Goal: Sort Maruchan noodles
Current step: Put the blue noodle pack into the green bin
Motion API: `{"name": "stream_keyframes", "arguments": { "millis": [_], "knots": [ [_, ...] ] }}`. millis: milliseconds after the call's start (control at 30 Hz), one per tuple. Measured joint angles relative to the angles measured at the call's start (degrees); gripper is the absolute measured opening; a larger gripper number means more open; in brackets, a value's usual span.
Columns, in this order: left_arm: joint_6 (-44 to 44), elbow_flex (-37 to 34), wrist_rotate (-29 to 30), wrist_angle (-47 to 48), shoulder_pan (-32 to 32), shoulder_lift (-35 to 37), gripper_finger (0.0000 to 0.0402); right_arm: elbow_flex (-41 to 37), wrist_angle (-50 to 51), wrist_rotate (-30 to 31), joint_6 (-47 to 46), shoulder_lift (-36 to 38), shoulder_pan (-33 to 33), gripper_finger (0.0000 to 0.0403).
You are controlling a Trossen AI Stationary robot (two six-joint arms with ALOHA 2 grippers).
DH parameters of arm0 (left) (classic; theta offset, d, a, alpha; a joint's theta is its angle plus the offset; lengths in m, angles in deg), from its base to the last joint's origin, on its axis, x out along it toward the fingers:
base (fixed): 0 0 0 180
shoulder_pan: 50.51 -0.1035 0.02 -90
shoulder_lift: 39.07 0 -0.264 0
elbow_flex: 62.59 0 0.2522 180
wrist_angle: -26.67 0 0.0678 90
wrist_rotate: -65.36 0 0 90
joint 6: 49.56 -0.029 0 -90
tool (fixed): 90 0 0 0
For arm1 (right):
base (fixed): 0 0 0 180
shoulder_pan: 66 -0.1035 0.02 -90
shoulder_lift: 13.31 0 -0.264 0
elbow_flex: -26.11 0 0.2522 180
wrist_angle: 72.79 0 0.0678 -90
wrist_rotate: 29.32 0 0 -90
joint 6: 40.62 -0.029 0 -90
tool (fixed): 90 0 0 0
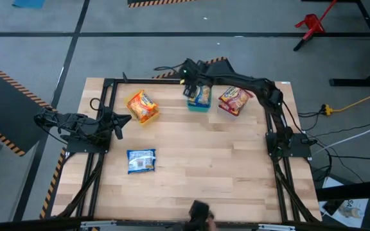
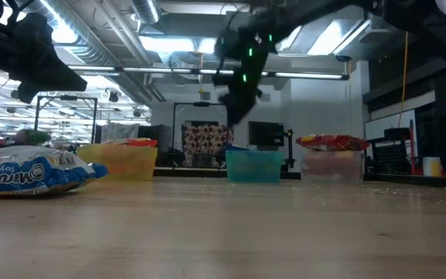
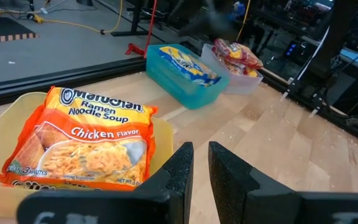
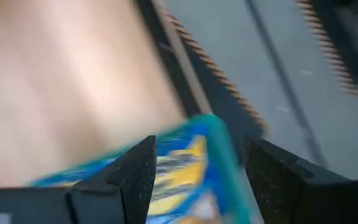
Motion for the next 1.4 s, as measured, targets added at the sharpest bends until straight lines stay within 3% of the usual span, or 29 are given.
{"name": "stream_keyframes", "arguments": {
  "millis": [67, 200, 267, 433, 600, 667, 900, 1400],
  "knots": [
    [0.0, 0.0, 0.0, 0.0, 0.0, 0.0, 0.0044, 3.0, 2.9, -7.1, -2.1, 0.9, -1.4, 0.0218],
    [0.0, 0.0, 0.0, 0.0, 0.0, 0.0, 0.0044, 6.2, 3.0, -30.6, -6.7, 1.7, -5.9, 0.0218],
    [0.0, 0.0, 0.1, 0.0, 0.0, 0.0, 0.0044, 5.7, 1.7, -35.5, -7.2, 1.6, -9.5, 0.0218],
    [0.0, 0.0, -0.2, 0.0, 0.0, 0.0, 0.0044, -0.9, -8.9, -33.9, -0.7, 1.1, -19.4, 0.0218],
    [0.1, 0.0, -1.4, 0.0, 0.0, 0.0, 0.0044, -8.5, -22.7, -19.3, 11.5, 0.9, -27.2, 0.0227],
    [0.1, 0.0, -1.5, 0.0, 0.0, 0.0, 0.0044, -9.3, -26.1, -16.3, 13.2, 0.1, -28.8, 0.024],
    [0.4, 0.0, -1.5, 0.1, 0.0, 0.0, 0.0044, -7.1, -26.6, -19.9, 12.2, -5.9, -31.0, 0.0282],
    [0.4, 0.0, -1.4, 0.1, 0.0, 0.0, 0.0044, 2.9, -27.5, -27.6, 10.9, -18.3, -30.2, 0.0285]
  ]
}}
